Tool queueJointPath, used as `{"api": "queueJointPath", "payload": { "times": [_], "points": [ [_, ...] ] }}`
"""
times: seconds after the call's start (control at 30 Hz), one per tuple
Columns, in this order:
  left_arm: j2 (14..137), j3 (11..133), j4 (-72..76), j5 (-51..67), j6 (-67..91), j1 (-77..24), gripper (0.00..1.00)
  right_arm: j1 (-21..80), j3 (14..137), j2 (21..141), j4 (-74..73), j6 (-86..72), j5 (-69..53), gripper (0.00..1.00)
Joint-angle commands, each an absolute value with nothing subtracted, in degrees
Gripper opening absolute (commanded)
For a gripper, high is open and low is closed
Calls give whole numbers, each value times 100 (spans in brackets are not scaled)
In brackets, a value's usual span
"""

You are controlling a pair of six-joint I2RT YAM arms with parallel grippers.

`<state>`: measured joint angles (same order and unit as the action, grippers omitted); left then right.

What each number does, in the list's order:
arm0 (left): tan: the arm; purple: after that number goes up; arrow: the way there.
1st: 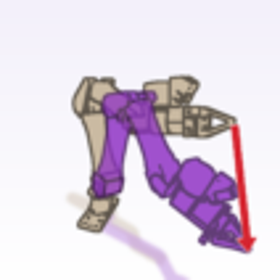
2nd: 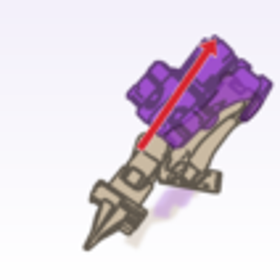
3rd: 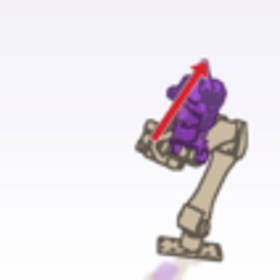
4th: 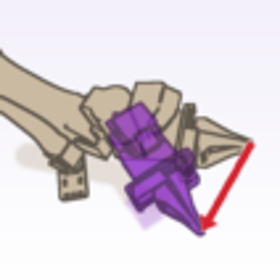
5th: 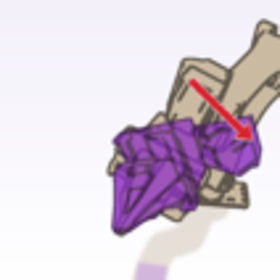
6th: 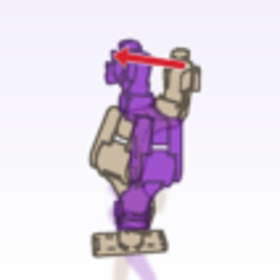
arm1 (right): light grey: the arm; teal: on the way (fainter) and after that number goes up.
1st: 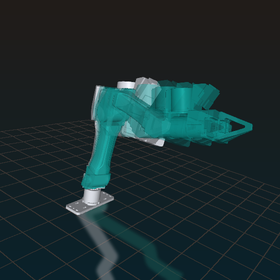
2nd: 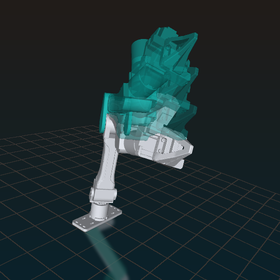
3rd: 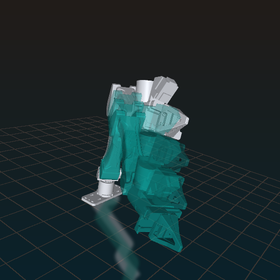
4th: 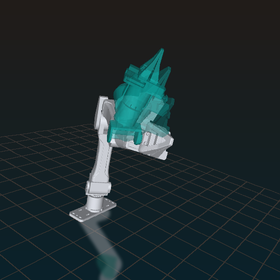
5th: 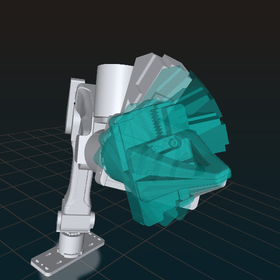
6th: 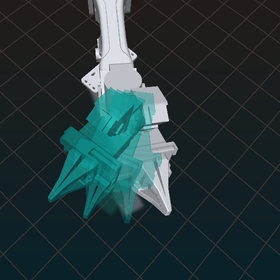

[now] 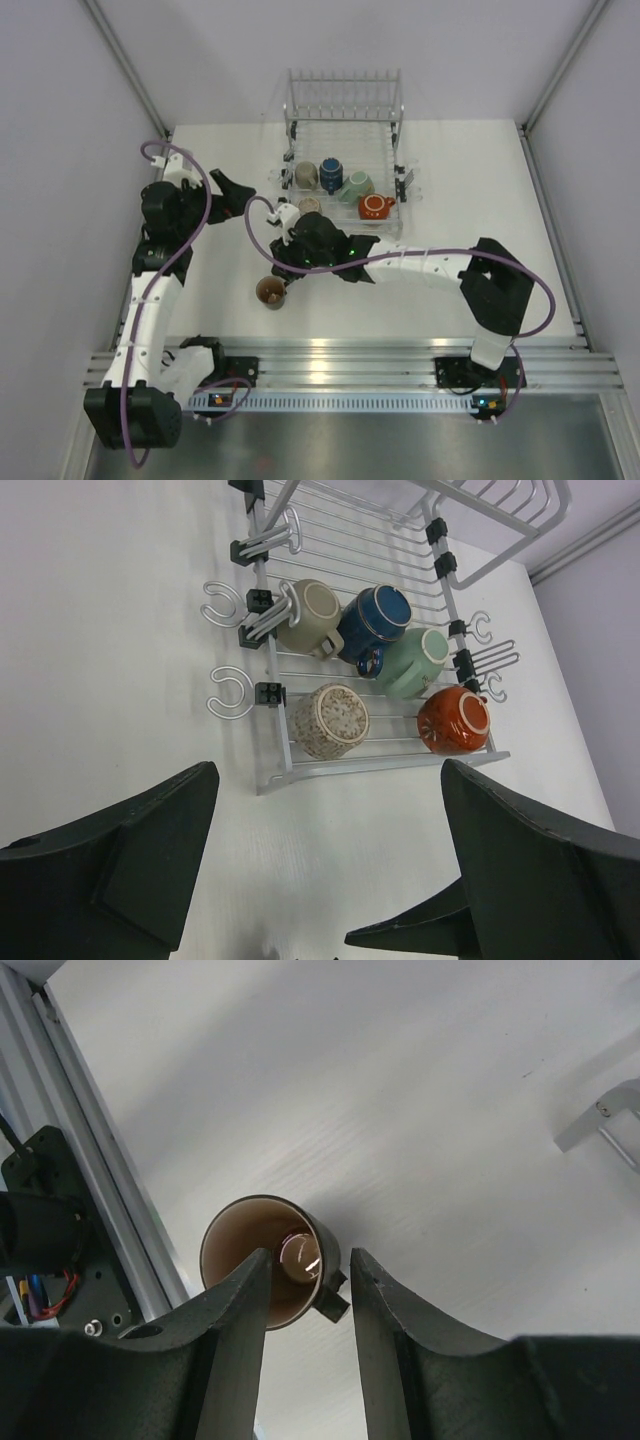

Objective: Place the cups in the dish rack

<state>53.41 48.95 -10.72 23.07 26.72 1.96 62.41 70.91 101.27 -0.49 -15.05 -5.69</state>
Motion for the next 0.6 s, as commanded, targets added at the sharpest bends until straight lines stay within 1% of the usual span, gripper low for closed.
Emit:
{"api": "queueJointPath", "payload": {
  "times": [0.0, 0.57],
  "points": [
    [5396, 4975, -817, 2505, 2689, 211, 98, 6407, 7058, 10169, 97, -1485, -642, 38],
    [5484, 5036, -888, 2523, 2663, 220, 98, 6574, 6961, 10591, 404, -1503, -721, 38]
  ]
}}
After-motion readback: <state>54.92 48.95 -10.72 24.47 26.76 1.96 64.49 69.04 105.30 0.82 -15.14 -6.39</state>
